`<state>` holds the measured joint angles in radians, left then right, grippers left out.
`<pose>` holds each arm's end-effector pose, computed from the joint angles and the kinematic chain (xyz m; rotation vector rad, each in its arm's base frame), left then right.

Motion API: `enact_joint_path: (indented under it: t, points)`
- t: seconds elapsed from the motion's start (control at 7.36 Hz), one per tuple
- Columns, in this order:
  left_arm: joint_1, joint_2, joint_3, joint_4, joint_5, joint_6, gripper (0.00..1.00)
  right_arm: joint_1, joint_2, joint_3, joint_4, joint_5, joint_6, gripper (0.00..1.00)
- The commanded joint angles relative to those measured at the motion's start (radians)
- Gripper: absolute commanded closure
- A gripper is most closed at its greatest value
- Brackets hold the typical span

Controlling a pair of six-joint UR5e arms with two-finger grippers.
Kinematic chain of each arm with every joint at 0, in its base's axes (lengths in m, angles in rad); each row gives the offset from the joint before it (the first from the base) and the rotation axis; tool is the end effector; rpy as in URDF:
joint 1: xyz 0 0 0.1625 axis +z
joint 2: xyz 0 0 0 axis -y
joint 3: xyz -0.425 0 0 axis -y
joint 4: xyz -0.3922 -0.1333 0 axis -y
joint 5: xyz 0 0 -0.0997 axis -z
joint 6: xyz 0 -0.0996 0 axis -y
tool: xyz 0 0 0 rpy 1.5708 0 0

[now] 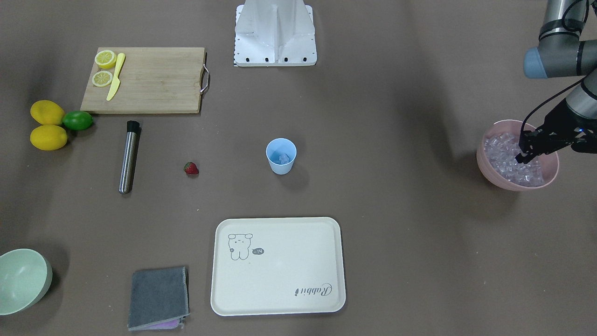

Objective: Mash ice and strawberries in cup
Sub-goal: 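Lower the left gripper down into the ice cubes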

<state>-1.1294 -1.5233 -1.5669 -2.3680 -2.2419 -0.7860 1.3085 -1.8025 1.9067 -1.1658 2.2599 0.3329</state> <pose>0.1481 -0.4805 0.5968 0.2175 0.9331 -0.0677 -0.0406 -0.4209 0.5539 0.2694 -0.7869 -0.1089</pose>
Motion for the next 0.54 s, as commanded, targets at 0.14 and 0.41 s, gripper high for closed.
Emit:
enact_joint_path:
  t: [0.14, 0.41]
  points:
    - [0.005, 0.112, -0.076, 0.0, 0.007, 0.056, 0.39, 0.0, 0.0, 0.0, 0.0, 0.0, 0.0, 0.0]
    - [0.045, 0.11, -0.084, -0.003, 0.015, 0.073, 0.32, 0.0, -0.002, 0.0, 0.0, -0.002, 0.0, 0.0]
